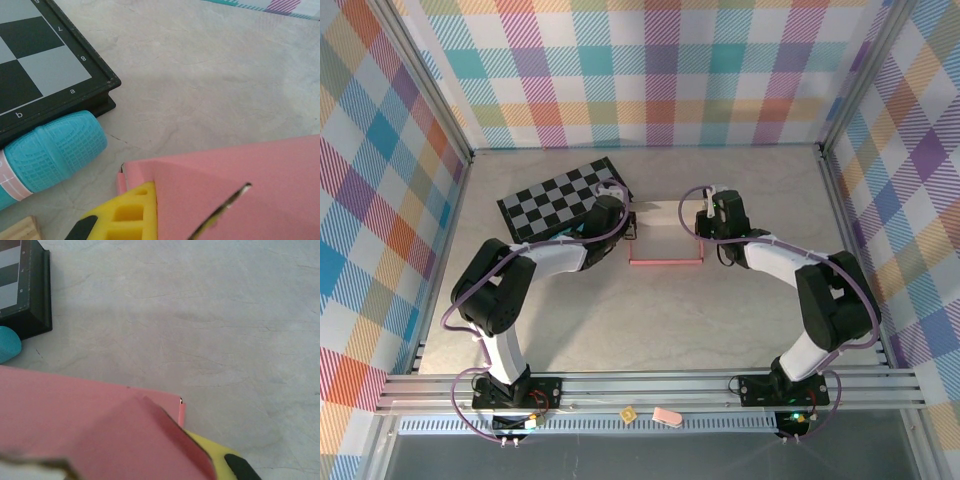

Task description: Fold the paper box

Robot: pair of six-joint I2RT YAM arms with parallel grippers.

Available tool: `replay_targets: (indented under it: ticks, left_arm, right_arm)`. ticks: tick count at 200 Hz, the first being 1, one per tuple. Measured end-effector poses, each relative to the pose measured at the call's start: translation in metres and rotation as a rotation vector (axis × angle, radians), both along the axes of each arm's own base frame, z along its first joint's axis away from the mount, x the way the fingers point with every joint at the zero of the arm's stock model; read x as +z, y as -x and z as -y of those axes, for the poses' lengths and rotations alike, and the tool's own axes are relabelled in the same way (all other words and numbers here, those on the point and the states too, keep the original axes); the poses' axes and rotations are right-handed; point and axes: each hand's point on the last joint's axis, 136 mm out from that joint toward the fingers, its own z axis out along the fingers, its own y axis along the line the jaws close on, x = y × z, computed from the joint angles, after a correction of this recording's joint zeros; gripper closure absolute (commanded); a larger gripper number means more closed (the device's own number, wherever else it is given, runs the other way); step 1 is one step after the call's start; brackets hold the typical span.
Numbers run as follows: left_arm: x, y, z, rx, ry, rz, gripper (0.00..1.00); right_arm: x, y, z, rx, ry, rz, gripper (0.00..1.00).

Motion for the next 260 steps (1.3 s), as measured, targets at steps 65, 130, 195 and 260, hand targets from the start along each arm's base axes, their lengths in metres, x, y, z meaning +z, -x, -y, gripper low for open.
replay_targets:
  ticks: [65, 130, 195, 260]
  left_arm:
    - [-0.003, 0.004, 0.001, -0.016, -0.04, 0.05, 1.0]
    - [-0.002, 0.01, 0.01, -0.058, -0.077, 0.075, 1.0]
    - [-0.001, 0.008, 0.016, -0.08, -0.096, 0.075, 1.0]
    - [-0.001, 0.008, 0.017, -0.095, -0.124, 0.073, 1.0]
  right_arm:
    - [0.0, 0.012, -0.004, 0.009, -0.034, -0.052, 0.7]
    - [0.042, 0.049, -0.012, 0.02, -0.197, -0.153, 0.4]
    - [0.103, 0.107, -0.014, 0.008, -0.423, -0.279, 0.25]
    - [0.203, 0.059, 0.025, -0.234, -0.612, -0.298, 0.33]
